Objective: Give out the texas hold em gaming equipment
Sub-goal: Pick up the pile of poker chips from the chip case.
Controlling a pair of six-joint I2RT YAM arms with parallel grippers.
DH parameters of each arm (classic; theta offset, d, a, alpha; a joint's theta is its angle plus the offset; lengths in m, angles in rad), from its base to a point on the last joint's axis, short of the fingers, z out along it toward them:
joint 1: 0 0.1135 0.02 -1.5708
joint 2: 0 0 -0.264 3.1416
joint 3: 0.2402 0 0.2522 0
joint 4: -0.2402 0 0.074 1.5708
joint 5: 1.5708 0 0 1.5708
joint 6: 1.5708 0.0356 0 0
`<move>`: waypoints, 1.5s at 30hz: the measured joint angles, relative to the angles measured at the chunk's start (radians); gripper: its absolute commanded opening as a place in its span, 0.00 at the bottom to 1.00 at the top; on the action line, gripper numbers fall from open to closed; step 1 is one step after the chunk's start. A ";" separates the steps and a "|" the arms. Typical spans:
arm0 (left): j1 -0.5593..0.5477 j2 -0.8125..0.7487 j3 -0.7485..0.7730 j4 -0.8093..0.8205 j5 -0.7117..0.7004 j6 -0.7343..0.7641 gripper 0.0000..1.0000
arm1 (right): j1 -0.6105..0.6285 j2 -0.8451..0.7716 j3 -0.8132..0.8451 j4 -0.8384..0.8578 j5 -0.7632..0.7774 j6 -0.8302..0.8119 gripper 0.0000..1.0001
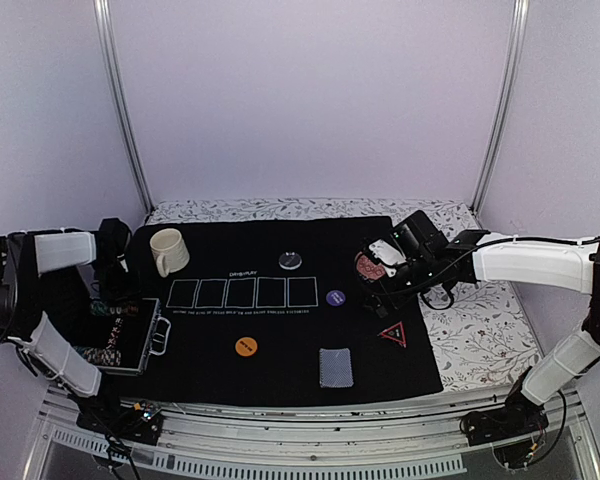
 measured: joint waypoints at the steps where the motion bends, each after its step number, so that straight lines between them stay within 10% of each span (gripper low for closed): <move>1: 0.000 0.003 0.003 -0.002 -0.005 0.000 0.48 | 0.000 0.000 0.000 -0.002 0.000 0.000 0.99; 28: -0.005 0.055 0.039 -0.076 -0.056 -0.001 0.70 | 0.000 0.006 0.006 -0.032 -0.016 0.000 0.99; 37: -0.005 0.077 0.053 -0.085 -0.042 0.018 0.47 | 0.000 0.021 0.013 -0.038 -0.027 0.000 0.99; 45: -0.006 0.079 0.054 -0.096 -0.095 0.020 0.48 | 0.000 0.027 0.019 -0.041 -0.029 -0.001 0.99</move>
